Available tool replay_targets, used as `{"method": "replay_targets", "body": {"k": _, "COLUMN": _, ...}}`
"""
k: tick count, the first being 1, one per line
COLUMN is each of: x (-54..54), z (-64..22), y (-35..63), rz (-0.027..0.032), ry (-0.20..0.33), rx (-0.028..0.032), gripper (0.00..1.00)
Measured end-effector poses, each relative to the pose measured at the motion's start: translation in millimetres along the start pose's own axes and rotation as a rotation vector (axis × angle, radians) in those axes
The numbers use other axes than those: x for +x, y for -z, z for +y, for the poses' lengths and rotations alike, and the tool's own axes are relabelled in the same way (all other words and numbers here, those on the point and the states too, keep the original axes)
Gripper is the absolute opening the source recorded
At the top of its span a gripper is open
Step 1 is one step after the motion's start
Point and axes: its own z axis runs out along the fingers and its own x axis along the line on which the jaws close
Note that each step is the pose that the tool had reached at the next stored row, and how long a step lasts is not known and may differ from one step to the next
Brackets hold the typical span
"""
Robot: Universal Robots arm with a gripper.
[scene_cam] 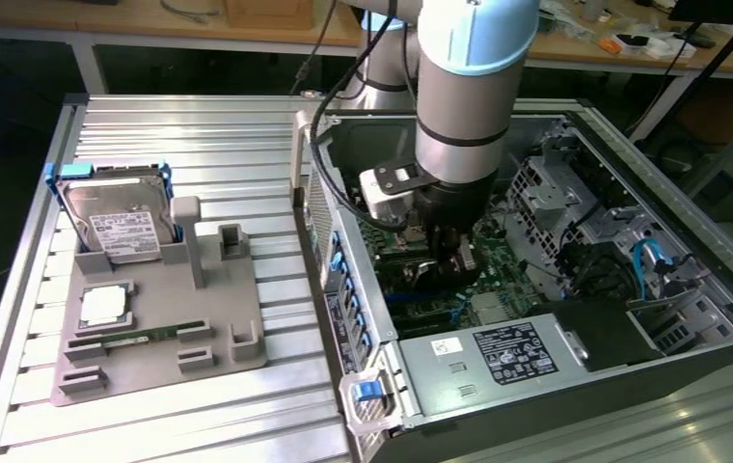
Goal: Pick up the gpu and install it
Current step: 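Insert the gpu into the slot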
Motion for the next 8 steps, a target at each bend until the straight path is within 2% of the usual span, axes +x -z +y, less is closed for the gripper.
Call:
{"method": "replay_targets", "body": {"k": 1, "x": -0.1, "z": 3.4, "y": 0.9, "rz": 0.0015, "ry": -0.001, "rx": 0.0293, "gripper": 0.27}}
{"method": "replay_targets", "body": {"k": 2, "x": -0.1, "z": 9.2, "y": 2.1, "rz": -0.0004, "ry": -0.001, "rx": 0.0295, "gripper": 0.27}}
{"method": "replay_targets", "body": {"k": 3, "x": -0.2, "z": 13.6, "y": 2.5, "rz": -0.0076, "ry": -0.003, "rx": 0.0327, "gripper": 0.27}}
{"method": "replay_targets", "body": {"k": 4, "x": -0.3, "z": 13.9, "y": 2.2, "rz": -0.0138, "ry": -0.004, "rx": 0.0353, "gripper": 0.27}}
{"method": "replay_targets", "body": {"k": 8, "x": -0.3, "z": 13.9, "y": 2.2, "rz": -0.0151, "ry": -0.004, "rx": 0.0356, "gripper": 0.27}}
